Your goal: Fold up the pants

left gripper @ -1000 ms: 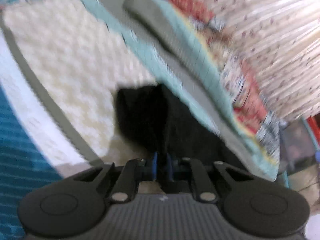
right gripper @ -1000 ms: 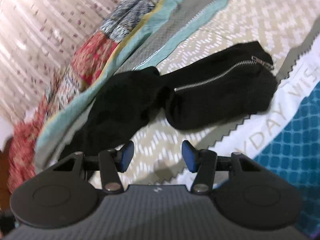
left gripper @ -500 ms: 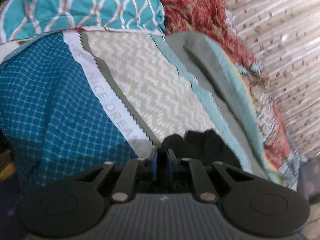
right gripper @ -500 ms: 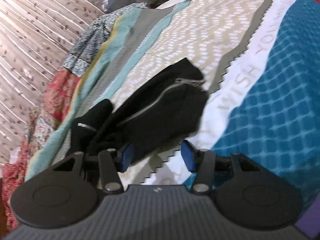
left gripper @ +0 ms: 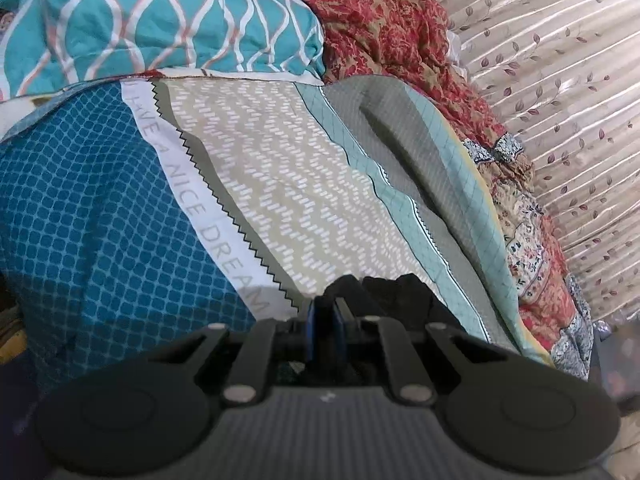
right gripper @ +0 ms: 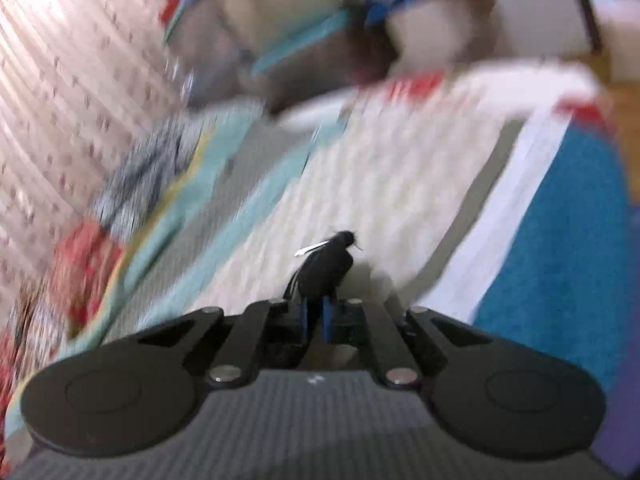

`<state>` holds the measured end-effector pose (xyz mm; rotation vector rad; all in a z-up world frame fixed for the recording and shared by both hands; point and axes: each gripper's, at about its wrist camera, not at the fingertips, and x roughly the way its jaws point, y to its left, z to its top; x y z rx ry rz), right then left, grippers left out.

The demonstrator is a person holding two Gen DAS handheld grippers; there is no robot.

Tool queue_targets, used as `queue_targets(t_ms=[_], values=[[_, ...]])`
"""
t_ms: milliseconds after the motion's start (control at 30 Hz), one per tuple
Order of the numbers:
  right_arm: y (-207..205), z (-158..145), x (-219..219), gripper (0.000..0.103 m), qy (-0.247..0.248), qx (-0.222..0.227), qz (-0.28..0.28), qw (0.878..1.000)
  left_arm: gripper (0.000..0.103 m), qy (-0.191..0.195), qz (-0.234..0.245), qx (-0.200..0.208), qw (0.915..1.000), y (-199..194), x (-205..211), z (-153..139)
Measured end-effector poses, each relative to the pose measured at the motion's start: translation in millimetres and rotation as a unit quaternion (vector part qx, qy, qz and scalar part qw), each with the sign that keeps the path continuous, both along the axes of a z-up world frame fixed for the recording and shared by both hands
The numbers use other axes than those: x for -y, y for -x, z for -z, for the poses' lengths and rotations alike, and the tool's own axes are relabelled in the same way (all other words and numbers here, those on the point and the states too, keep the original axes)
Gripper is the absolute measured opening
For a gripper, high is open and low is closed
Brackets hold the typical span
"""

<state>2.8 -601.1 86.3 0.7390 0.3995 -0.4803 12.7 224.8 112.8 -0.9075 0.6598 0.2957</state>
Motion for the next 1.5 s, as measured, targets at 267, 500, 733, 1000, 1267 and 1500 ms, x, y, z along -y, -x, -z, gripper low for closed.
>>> queue_targets(t_ms=[267,500,733,1000,1267,1500], values=[[52,9,60,0.07,-0.002,-0.088,0.138,0.987,0.037,-0.03,-0.046,-0.078,0.9954,10,-3,15],[96,6,53,0.065,0.012,-0.027,0.235,0.972,0.039,-0.035,-0.024,-0.037,0.9984,2,3,1],[-7,-11,-11,0.051,-0.055,0.016,-0.119,0.991,0.039,-0.093,0.137,0.007,0.9862,-68,101,6],[-147,70,-85,0.049,-0.234,-0.053,-0.21,0.948,0.034,-0.116,0.179,-0.083,0.9734,-120,159,75],[-167,46,-73,0.013,-0.2,-0.033,-0.206,0.957,0.035,-0.1,0.187,-0.071,0.9746,-114,150,62],[-107,-68,24,0.016,0.085,0.028,-0.094,0.992,0.056,-0.115,0.127,0.008,0.9853,-118,108,19]])
